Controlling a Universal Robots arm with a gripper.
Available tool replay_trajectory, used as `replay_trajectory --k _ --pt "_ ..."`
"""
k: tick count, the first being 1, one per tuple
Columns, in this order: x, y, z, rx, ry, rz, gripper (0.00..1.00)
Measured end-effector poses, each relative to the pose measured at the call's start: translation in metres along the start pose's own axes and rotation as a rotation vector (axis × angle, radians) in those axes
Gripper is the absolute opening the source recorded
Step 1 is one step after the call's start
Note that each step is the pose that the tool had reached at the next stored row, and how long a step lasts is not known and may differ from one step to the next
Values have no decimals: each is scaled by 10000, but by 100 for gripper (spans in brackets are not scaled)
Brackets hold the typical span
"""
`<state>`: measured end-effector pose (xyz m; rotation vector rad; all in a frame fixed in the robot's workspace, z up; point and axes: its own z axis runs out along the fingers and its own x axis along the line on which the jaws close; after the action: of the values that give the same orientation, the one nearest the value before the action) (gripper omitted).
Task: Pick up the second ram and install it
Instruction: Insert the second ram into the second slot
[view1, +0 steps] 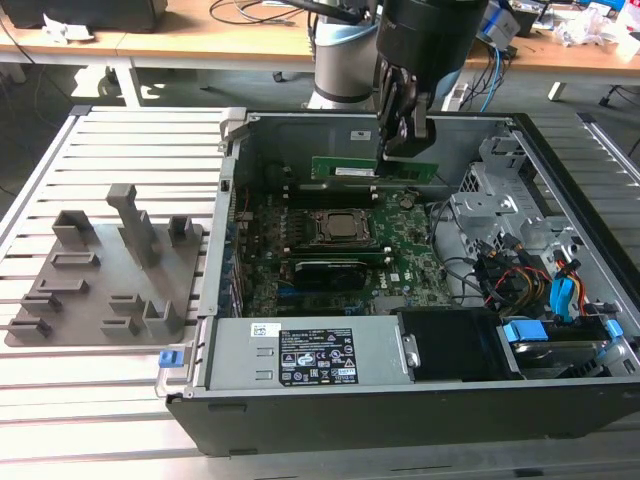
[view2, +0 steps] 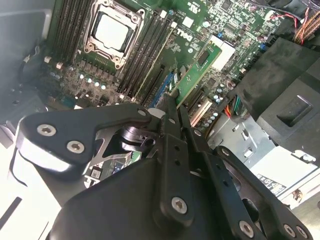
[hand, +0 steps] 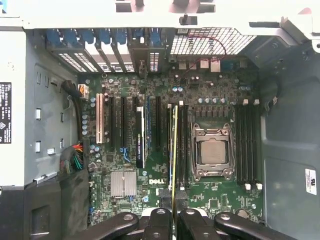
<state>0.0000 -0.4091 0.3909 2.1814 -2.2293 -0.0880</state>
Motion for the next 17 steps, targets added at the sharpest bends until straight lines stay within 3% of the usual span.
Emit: replay_trajectory --k 17 --pt "3 -6 112 -1 0 0 14"
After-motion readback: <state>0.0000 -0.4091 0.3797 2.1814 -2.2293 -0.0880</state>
